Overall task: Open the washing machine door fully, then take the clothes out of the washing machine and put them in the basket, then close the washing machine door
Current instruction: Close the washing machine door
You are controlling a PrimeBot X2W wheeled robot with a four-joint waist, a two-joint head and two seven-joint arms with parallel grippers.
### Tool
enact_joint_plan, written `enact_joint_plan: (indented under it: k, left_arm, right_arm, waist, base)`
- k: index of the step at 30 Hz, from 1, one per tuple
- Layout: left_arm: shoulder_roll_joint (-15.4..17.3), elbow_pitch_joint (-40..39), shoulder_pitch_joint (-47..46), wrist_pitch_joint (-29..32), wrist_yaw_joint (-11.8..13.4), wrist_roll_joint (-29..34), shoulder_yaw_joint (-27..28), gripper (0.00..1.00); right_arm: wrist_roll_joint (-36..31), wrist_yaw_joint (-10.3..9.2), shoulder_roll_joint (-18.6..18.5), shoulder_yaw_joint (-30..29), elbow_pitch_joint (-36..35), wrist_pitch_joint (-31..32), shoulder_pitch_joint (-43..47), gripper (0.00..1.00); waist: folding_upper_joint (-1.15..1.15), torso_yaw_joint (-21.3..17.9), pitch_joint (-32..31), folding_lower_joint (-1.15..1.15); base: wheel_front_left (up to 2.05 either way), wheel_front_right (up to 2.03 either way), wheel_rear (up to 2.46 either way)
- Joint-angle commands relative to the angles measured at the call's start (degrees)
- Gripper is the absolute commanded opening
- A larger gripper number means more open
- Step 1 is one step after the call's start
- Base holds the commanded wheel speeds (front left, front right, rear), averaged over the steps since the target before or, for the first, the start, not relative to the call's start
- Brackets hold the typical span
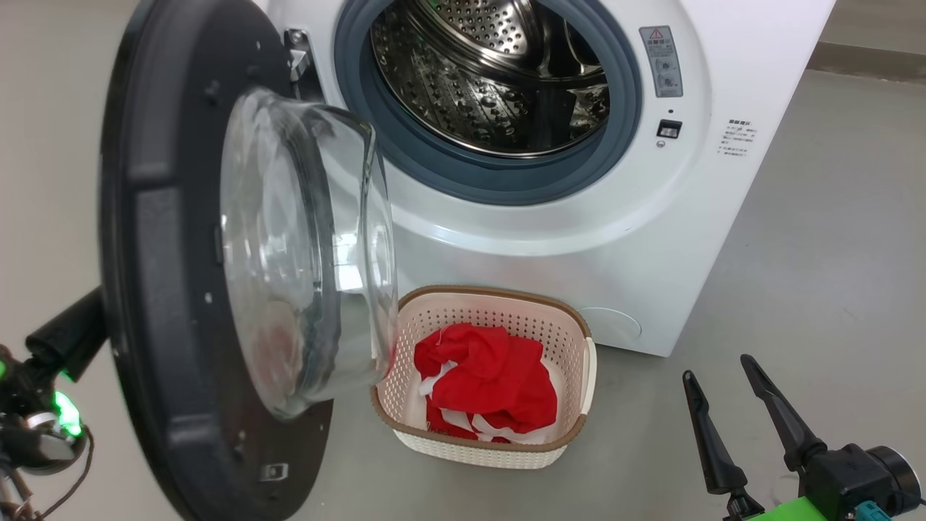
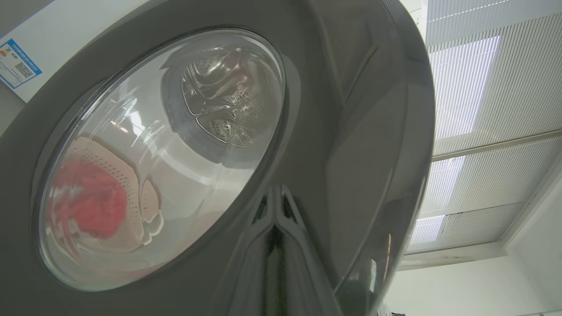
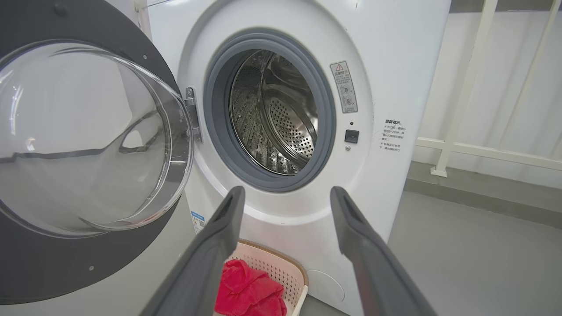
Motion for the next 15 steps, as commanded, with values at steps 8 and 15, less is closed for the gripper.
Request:
enact_joint_plan:
  k: [8,15]
  left_arm:
    - [-0.5,-3.5,-0.1,0.6,0.7,-1.2,-0.9,0.00]
    - [-1.9,-2.8,-0.2,0.0,0.2,-1.8,-3.4,0.00]
  right_arm:
    - [0.7,0.35,-0.8,0.9,-1.1,-0.5,-2.2,1.00]
    - [0.7,0.35,-0.8,0.9,-1.2,-0.5,-2.0,1.00]
  waist:
    - [0.00,-0.6,0.1,0.00]
    - [0.00,-1.2,0.0,0.00]
  base:
    - [0.00,0.00,0.00]
    - [0.00,0.00,0.00]
